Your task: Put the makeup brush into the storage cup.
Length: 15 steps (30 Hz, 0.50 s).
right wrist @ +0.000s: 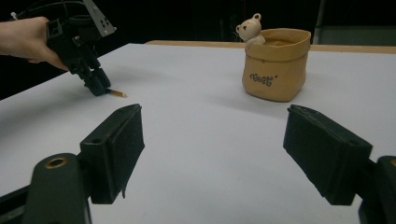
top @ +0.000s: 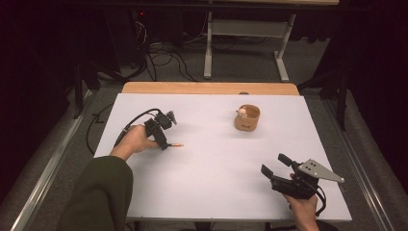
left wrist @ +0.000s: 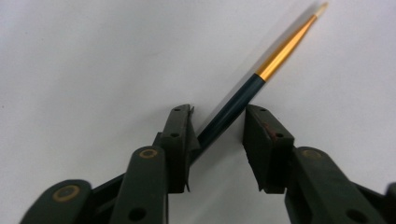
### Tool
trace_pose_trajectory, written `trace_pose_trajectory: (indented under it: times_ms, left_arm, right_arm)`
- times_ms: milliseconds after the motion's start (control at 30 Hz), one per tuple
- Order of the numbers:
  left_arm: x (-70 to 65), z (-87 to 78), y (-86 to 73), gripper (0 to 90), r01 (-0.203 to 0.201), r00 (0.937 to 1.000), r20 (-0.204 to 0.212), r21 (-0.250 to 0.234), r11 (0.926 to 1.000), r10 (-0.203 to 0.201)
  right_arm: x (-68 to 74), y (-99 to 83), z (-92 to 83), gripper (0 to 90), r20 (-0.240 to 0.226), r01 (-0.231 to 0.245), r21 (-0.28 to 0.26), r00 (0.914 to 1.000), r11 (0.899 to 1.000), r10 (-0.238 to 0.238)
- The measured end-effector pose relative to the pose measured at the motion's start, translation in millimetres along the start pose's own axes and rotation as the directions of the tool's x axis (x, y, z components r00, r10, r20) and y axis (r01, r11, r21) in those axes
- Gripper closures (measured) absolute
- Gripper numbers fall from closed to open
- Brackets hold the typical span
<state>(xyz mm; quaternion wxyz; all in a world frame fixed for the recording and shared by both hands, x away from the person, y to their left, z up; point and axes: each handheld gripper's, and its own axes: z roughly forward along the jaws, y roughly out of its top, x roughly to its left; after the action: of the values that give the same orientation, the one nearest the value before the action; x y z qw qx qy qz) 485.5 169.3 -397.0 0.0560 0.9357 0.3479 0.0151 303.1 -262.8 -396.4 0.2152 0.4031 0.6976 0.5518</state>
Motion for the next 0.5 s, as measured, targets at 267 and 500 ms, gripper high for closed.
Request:
trace_pose_trajectory:
  times_ms: [267,500]
  left_arm:
    - [-3.5,0.3,1.2,69.1,0.003,1.0000,-0.006,0.006,1.0000,-0.003]
    - [-5.0,0.0,1.6,74.1,-0.016,0.9999,-0.004,0.010,0.9998,0.016]
  right_arm:
    - [0.2,0.1,-0.1,22.0,0.000,-0.005,-0.003,1.0000,1.000,0.005]
    - [0.5,0.2,0.2,22.0,-0.005,-0.006,-0.002,1.0000,1.000,0.006]
